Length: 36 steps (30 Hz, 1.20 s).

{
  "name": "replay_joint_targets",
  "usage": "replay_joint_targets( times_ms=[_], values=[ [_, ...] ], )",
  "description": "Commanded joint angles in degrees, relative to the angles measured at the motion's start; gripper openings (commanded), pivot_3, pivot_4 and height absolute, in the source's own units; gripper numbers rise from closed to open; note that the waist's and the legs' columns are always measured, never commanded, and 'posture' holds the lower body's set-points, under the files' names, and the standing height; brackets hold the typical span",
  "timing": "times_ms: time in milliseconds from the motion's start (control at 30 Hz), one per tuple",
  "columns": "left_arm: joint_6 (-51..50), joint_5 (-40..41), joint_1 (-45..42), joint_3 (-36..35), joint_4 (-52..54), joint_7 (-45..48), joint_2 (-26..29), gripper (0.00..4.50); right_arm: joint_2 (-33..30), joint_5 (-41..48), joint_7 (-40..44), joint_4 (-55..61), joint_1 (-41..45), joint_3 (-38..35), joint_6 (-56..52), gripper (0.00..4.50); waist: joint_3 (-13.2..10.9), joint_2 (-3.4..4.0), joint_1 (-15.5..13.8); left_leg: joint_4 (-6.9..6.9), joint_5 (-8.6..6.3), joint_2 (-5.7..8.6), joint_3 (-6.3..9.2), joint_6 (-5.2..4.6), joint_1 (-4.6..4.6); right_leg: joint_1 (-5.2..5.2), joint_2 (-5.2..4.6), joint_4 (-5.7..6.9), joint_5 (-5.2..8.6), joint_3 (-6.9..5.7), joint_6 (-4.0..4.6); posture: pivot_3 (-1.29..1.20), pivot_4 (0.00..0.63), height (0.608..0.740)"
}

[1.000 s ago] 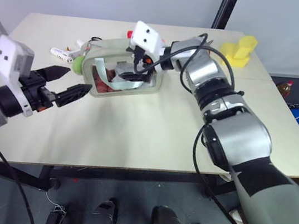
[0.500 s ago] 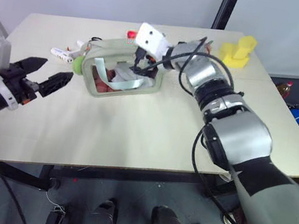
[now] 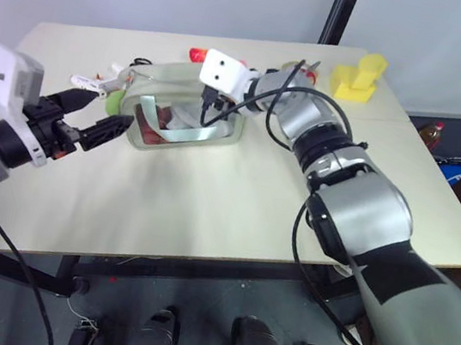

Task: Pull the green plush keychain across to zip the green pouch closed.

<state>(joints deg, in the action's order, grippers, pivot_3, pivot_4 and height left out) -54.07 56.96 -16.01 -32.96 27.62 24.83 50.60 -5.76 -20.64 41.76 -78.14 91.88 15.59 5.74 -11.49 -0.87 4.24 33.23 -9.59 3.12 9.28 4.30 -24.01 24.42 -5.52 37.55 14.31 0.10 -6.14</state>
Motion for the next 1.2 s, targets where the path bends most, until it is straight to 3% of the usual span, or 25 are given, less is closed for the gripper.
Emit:
replay_joint_targets(
  times_ms=[33,200,367,500,633,900,1200],
  values=[
    [0.95,0.61,-0.06,-1.81,1.12,-0.24,0.67,4.50,0.16,-0.53,-0.91,0.19,0.58,-0.44,-0.10,0.04,0.00,0.00,-0.09,0.00,0.00,0.00,0.00,0.00,0.02,-0.02,0.01,0.00,0.00,0.00,0.00,0.00,0.150,0.740],
    [0.78,0.61,-0.51,-1.67,0.89,-0.40,1.03,4.50,-1.47,0.01,1.69,0.65,0.83,-1.45,0.46,0.04,0.00,0.00,-0.16,0.00,0.01,0.00,-0.02,0.01,0.01,-0.02,0.00,0.00,0.00,0.03,0.00,0.00,0.150,0.740],
    [0.33,0.56,0.57,-3.67,0.47,0.57,2.55,4.50,-4.87,5.36,16.15,3.01,2.82,-5.66,-2.13,0.04,0.00,0.00,-0.28,0.00,0.02,0.00,-0.03,0.03,-0.01,-0.04,0.00,-0.01,0.00,0.03,-0.01,0.00,0.150,0.740],
    [1.17,-0.37,-0.95,-4.08,-1.91,1.47,4.05,4.50,-6.82,9.40,31.50,13.03,-0.42,-5.44,-8.16,0.04,-0.01,0.01,-0.18,-0.01,0.02,-0.01,-0.04,0.03,-0.02,-0.01,0.01,-0.01,0.00,0.02,-0.01,0.00,0.150,0.740],
    [1.16,0.15,-3.06,-3.29,-3.57,2.85,5.25,4.50,-8.74,10.34,38.55,31.96,-10.17,-1.82,-19.15,0.04,0.01,-0.02,-0.12,-0.02,0.02,-0.04,-0.07,0.03,0.00,0.00,0.02,-0.01,0.00,0.02,-0.01,0.00,0.150,0.740],
    [2.45,-1.22,-3.97,-0.98,-5.00,4.79,5.25,4.50,-10.41,13.03,39.59,53.55,-17.56,0.95,-43.69,0.04,0.01,-0.02,-0.21,0.00,0.02,-0.05,-0.09,0.04,0.00,0.00,0.01,0.01,-0.01,0.05,-0.01,0.00,0.150,0.740],
    [3.71,-2.13,-4.21,0.19,-5.48,5.34,4.49,4.50,-8.85,17.03,34.37,50.68,-6.99,-0.15,-59.27,0.04,0.01,-0.01,-0.24,-0.01,0.02,-0.05,-0.11,0.04,-0.04,0.05,0.00,0.00,0.00,0.07,-0.01,0.00,0.150,0.740]
  ],
)
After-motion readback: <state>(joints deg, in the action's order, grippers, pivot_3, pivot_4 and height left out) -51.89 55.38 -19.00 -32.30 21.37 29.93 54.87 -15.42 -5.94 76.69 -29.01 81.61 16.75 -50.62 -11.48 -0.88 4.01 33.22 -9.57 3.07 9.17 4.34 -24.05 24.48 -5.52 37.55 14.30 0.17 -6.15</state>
